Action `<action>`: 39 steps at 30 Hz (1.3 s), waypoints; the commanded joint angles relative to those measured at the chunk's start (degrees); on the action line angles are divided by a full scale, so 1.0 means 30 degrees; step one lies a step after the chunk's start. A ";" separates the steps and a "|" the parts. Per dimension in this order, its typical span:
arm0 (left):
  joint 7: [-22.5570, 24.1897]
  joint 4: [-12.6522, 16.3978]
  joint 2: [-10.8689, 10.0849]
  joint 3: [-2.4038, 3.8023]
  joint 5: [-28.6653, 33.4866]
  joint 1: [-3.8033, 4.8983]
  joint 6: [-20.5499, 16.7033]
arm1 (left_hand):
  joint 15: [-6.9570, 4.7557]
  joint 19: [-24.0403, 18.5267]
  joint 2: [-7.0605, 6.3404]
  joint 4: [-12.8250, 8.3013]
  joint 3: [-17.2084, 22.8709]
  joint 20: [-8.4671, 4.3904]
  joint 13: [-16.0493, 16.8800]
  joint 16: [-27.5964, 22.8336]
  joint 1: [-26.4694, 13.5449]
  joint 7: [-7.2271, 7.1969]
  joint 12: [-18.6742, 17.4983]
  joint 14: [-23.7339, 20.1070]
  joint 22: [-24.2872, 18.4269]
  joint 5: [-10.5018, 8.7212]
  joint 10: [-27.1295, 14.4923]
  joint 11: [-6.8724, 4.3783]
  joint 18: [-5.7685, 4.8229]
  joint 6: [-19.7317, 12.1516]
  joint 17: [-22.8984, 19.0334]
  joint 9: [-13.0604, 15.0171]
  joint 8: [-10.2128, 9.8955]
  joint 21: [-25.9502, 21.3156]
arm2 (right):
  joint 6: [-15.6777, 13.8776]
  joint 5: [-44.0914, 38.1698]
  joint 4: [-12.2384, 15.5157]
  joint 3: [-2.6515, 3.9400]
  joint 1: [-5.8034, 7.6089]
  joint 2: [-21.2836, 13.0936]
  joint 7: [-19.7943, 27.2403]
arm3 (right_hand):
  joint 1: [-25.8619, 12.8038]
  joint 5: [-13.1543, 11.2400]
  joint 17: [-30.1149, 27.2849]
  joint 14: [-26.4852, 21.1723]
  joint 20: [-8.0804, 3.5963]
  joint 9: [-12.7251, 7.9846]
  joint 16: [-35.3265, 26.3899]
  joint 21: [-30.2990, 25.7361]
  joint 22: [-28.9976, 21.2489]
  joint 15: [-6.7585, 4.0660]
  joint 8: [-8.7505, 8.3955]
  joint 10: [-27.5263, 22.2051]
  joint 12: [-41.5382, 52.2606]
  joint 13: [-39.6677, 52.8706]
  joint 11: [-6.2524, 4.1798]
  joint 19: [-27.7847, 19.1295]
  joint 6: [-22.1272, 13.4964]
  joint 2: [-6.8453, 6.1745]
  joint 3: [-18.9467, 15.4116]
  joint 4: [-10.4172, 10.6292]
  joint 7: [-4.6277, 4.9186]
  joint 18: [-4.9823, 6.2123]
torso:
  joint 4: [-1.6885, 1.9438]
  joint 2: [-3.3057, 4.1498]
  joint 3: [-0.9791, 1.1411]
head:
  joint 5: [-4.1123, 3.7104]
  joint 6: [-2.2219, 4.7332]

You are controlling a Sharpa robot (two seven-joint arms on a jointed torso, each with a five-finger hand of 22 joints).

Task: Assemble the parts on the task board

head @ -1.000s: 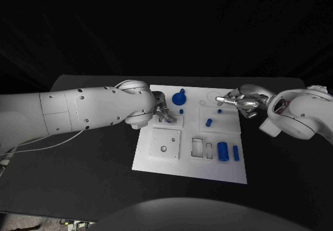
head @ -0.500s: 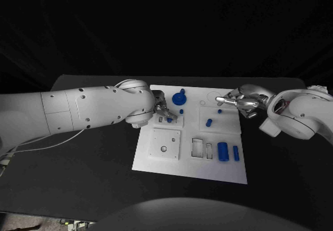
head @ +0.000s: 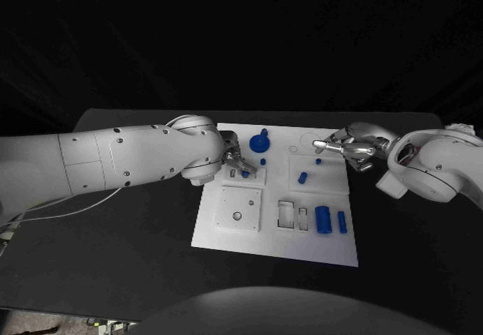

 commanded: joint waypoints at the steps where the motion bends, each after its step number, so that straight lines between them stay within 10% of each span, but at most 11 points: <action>1: -0.0050 0.0046 -0.0004 -0.0015 0.0050 -0.0026 0.0113 | 0.0007 0.0065 0.0124 -0.0100 -0.0025 -0.0024 0.4834 0.0047 0.0314 -0.0019 -0.0122 0.2043 0.2690 -0.0066 0.1896 -0.0033 0.0100 0.0043 0.5025 0.0034 0.0032 -0.0074 | 0.0235 -0.0012 0.0021 -0.0003 -0.0019 0.0005 0.0099 | 0.0141 -0.0109 0.5022 0.1991 0.0009 0.0024 0.0066 -0.0078 0.3447 0.0172 -0.0060 0.2041 0.0070 0.4983 0.0106 -0.0114 0.0005 0.0085 -0.0126 0.0017 0.0120 0.0167 | 0.0016 0.0011 -0.0004 | 0.0023 0.0001; 16: 0.1184 0.0188 -0.0203 -0.0013 0.0305 -0.0027 -0.0231 | 0.0008 -0.0104 0.0951 -0.0733 0.0463 -0.0036 0.4610 0.0047 0.2388 -0.0053 -0.0412 0.2043 0.2611 0.0945 0.1739 -0.0050 0.0155 -0.0224 0.5025 -0.0061 -0.0199 -0.0333 | 0.0230 -0.0014 0.0011 -0.0003 -0.0029 0.0006 0.0096 | 0.0145 -0.0115 0.5022 0.1991 0.0010 0.0024 0.0066 -0.0089 0.3443 0.0172 -0.0061 0.2041 0.0070 0.4983 0.0106 -0.0125 0.0006 0.0082 -0.0129 0.0016 0.0120 0.0170 | 0.0000 0.0002 -0.0003 | 0.0045 0.0001; 39: 0.1183 0.0248 -0.0321 -0.0013 0.0376 -0.0027 -0.0239 | 0.0030 -0.0141 0.0971 -0.0718 0.0564 -0.0008 0.4569 0.0047 0.2859 -0.0035 -0.0466 0.2043 0.2615 0.1505 0.1708 -0.0033 0.0165 -0.0270 0.5025 -0.0191 -0.0351 -0.0395 | 0.0274 -0.0012 -0.0041 -0.0003 -0.0160 0.0017 0.0102 | 0.0167 -0.0131 0.5022 0.1991 0.0013 0.0026 0.0066 -0.0114 0.3434 0.0176 -0.0069 0.2041 0.0070 0.4983 0.0109 -0.0147 0.0007 0.0086 -0.0134 0.0008 0.0123 0.0177 | -0.0006 -0.0004 -0.0006 | 0.0089 0.0001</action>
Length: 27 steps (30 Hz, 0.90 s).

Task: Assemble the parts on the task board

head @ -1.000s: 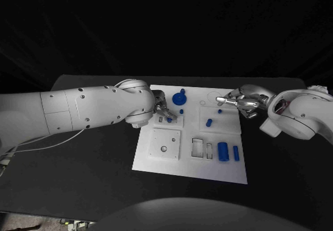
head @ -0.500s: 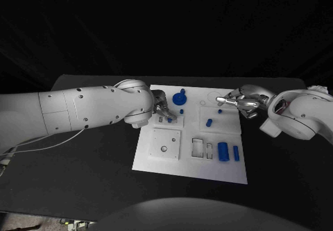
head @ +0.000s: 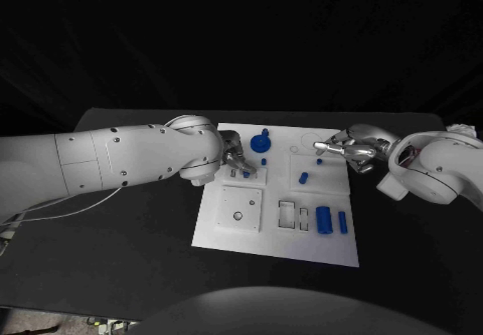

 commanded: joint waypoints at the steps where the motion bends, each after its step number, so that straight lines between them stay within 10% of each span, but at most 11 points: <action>1: -0.0010 -0.0006 0.0002 -0.0021 0.0032 -0.0033 -0.0071 | 0.0030 -0.0138 0.0056 -0.0011 0.0126 -0.0008 0.4571 0.0047 0.0252 -0.0142 -0.0022 0.2042 0.2618 0.0150 0.1713 -0.0039 0.0164 0.0057 0.5031 -0.0034 -0.0012 -0.0093 | 0.0266 -0.0029 -0.0006 -0.0003 -0.0038 0.0012 0.0103 | 0.0167 -0.0132 0.5029 0.1991 0.0013 0.0017 0.0066 -0.0115 0.3442 0.0176 -0.0070 0.2040 0.0070 0.4983 0.0109 -0.0147 0.0008 0.0086 -0.0135 0.0008 0.0123 0.0177 | -0.0002 -0.0003 0.0000 | 0.0014 0.0001; 27: 0.0079 -0.0031 0.0020 -0.0021 0.0319 -0.0034 -0.0035 | 0.0033 -0.0163 0.0192 -0.0222 0.0902 0.0002 0.4541 0.0047 0.1435 -0.0129 -0.0062 0.2042 0.2651 -0.0413 0.1690 -0.0037 0.0178 0.0022 0.5031 -0.0222 -0.0202 -0.0185 | 0.0330 -0.0023 -0.0068 -0.0003 -0.0081 0.0076 0.0031 | 0.0194 -0.0125 0.5029 0.1991 0.0016 0.0018 0.0066 -0.0150 0.3429 0.0179 -0.0078 0.2040 0.0070 0.4983 0.0112 -0.0181 0.0006 0.0099 -0.0131 -0.0002 0.0128 0.0187 | 0.0007 -0.0003 0.0003 | 0.0046 0.0001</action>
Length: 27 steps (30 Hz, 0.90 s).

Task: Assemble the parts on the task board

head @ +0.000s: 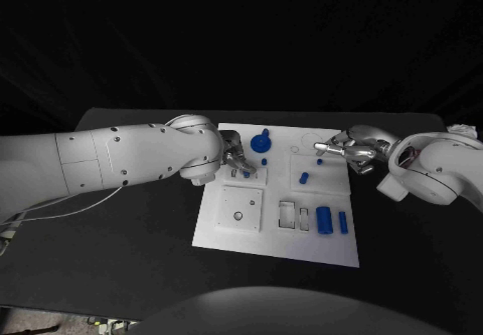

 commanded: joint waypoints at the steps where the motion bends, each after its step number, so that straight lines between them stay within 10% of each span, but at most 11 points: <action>1: 0.0070 -0.0012 0.0027 -0.0037 0.0177 -0.0048 -0.0026 | 0.0033 -0.0166 0.0475 -0.0492 0.0643 0.0002 0.4543 0.0047 0.0669 -0.0123 -0.0059 0.2043 0.2650 -0.0113 0.1721 -0.0067 0.0179 0.0001 0.5017 -0.0012 0.0115 -0.0119 | 0.0305 -0.0030 -0.0005 -0.0003 -0.0019 0.0031 0.0046 | 0.0119 -0.0124 0.5032 0.1991 0.0016 0.0024 0.0066 -0.0053 0.3417 0.0179 -0.0079 0.2041 0.0066 0.4984 0.0113 -0.0179 0.0005 0.0022 -0.0131 -0.0004 0.0129 0.0186 | 0.0008 0.0003 0.0004 | 0.0003 0.0001; 27: 0.0119 0.0061 0.0055 -0.0037 0.0471 -0.0050 0.0309 | 0.0045 -0.0194 0.0451 -0.0418 0.0786 0.0009 0.4451 0.0047 0.0709 -0.0087 -0.0178 0.2043 0.2634 -0.0315 0.1656 -0.0042 0.0190 -0.0026 0.5017 -0.0064 0.0059 -0.0167 | 0.0345 -0.0030 -0.0009 -0.0003 -0.0040 0.0025 -0.0051 | 0.0169 -0.0097 0.5032 0.1991 0.0019 0.0024 0.0066 -0.0081 0.3407 0.0181 -0.0092 0.2041 0.0066 0.4984 0.0118 -0.0205 -0.0003 0.0033 -0.0119 -0.0031 0.0135 0.0193 | 0.0000 0.0001 -0.0002 | 0.0047 0.0001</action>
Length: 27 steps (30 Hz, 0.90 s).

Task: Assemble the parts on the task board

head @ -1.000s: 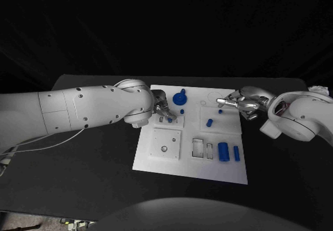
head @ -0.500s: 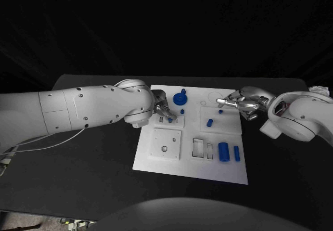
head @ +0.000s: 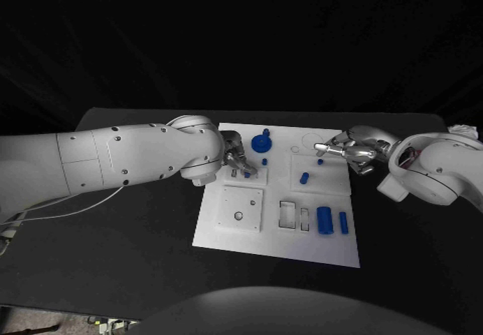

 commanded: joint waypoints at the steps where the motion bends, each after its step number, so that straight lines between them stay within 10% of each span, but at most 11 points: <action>1: 0.0078 0.0034 0.0042 -0.0027 0.0181 -0.0044 0.0307 | 0.0045 -0.0125 0.0469 -0.0542 0.0660 -0.0059 0.4451 0.0047 0.0580 -0.0090 -0.0084 0.2043 0.2622 -0.0074 0.1661 -0.0047 0.0188 -0.0011 0.5024 0.0015 0.0034 -0.0094 | 0.0315 -0.0039 0.0006 -0.0003 -0.0022 0.0004 -0.0012 | 0.0170 -0.0098 0.5020 0.1991 -0.0052 0.0029 0.0066 -0.0081 0.3412 0.0181 -0.0092 0.2040 0.0067 0.4979 0.0117 -0.0134 -0.0003 0.0035 -0.0119 -0.0031 0.0135 0.0195 | -0.0004 -0.0007 0.0000 | 0.0012 0.0001; 27: -0.0569 -0.0037 0.0017 -0.0029 -0.0151 -0.0048 0.0407 | 0.0043 0.0002 -0.0033 -0.0423 0.0711 -0.0040 0.4646 0.0047 0.0532 -0.0119 0.0169 0.2043 0.2766 -0.0188 0.1800 -0.0051 0.0147 0.0140 0.5024 0.0168 0.0321 0.0020 | 0.0407 -0.0039 -0.0061 -0.0003 -0.0092 0.0007 -0.0060 | 0.0227 -0.0072 0.5020 0.1991 -0.0049 0.0030 0.0066 -0.0094 0.3409 0.0184 -0.0103 0.2040 0.0067 0.4979 0.0122 -0.0143 -0.0007 0.0046 -0.0105 -0.0063 0.0141 0.0198 | -0.0004 -0.0001 0.0001 | 0.0039 0.0001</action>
